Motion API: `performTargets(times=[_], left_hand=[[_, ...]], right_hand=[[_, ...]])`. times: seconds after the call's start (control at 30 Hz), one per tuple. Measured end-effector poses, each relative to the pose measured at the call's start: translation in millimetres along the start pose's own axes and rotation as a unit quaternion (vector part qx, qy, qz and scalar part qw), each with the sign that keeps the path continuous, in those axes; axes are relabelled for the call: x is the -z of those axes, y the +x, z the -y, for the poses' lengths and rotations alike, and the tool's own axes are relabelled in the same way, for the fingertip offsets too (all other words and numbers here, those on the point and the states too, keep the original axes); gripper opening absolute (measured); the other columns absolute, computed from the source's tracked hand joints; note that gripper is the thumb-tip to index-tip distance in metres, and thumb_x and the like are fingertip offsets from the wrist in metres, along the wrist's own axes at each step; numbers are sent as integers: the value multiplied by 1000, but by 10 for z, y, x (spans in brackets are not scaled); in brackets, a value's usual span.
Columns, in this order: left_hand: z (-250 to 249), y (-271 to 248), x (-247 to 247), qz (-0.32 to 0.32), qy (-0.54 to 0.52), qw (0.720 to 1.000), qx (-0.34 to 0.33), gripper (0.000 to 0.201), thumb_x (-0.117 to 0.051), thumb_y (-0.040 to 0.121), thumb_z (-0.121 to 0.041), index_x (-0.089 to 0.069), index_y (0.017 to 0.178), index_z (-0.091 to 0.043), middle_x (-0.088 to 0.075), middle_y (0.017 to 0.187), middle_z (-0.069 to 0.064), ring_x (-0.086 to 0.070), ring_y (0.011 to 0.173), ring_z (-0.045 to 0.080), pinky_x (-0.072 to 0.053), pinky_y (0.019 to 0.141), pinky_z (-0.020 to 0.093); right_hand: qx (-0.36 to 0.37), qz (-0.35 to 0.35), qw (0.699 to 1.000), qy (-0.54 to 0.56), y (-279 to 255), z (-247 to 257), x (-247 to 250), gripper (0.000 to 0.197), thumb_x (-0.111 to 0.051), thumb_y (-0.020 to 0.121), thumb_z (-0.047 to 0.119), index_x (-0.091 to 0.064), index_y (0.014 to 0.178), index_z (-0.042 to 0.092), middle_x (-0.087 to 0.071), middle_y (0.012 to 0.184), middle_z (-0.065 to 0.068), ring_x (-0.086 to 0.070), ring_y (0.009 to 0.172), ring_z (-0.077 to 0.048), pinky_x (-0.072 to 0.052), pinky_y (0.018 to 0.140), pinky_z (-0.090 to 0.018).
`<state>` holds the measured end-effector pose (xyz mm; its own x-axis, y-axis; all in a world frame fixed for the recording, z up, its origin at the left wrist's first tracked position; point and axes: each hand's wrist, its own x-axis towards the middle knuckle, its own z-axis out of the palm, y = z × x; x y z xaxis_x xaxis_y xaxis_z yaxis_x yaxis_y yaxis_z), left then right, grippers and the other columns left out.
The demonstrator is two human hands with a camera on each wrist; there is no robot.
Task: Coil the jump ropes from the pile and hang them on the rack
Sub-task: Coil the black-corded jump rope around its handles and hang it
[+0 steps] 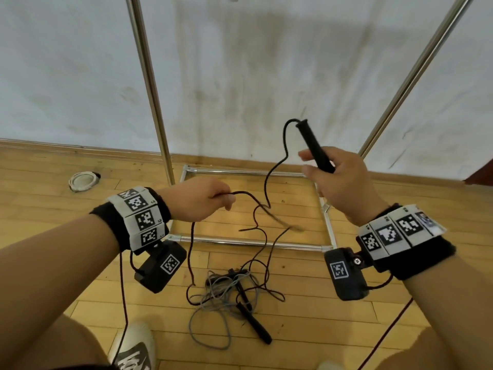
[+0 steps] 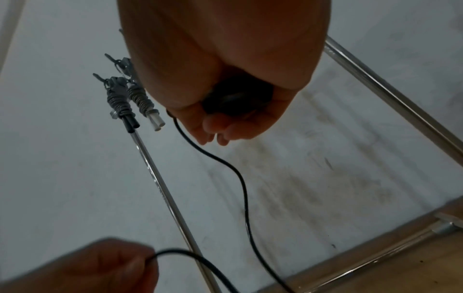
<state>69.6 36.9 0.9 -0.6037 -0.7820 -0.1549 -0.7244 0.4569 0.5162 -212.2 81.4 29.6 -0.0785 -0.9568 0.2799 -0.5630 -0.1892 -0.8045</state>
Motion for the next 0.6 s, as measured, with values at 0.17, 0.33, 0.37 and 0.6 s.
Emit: performTargets(times=[0.17, 0.33, 0.37, 0.6], left_hand=[[-360, 24, 18, -92, -14, 993, -77, 29, -44, 101, -42, -66, 91, -26, -53, 59, -8, -50, 53, 0, -39, 54, 12], [-489, -45, 49, -128, -49, 983, -123, 29, -48, 99, -43, -66, 87, -23, -47, 55, -9, -46, 51, 3, -39, 52, 13], [-481, -60, 48, -116, -56, 984, -123, 28, -49, 99, -43, -68, 89, -25, -47, 55, -10, -46, 51, 3, -40, 53, 13], [-378, -116, 48, -81, -115, 984, -110, 26, -48, 99, -43, -63, 84, -29, -56, 63, -10, -54, 57, 10, -44, 54, 23]], right_hand=[[19, 113, 993, 1, -156, 82, -215, 19, -70, 90, 27, -69, 108, 29, -58, 60, 18, -53, 50, -5, -50, 56, -31], [26, 138, 990, 10, -219, 147, -325, 17, -67, 91, 37, -68, 108, 34, -56, 62, 17, -55, 54, -9, -53, 60, -40], [29, 139, 990, 13, -220, 152, -322, 18, -66, 91, 38, -68, 109, 35, -58, 64, 17, -56, 55, -8, -54, 60, -40], [50, 146, 987, 41, -189, 207, -360, 8, -63, 93, 33, -61, 88, 27, -65, 67, 7, -54, 49, -7, -46, 50, -23]])
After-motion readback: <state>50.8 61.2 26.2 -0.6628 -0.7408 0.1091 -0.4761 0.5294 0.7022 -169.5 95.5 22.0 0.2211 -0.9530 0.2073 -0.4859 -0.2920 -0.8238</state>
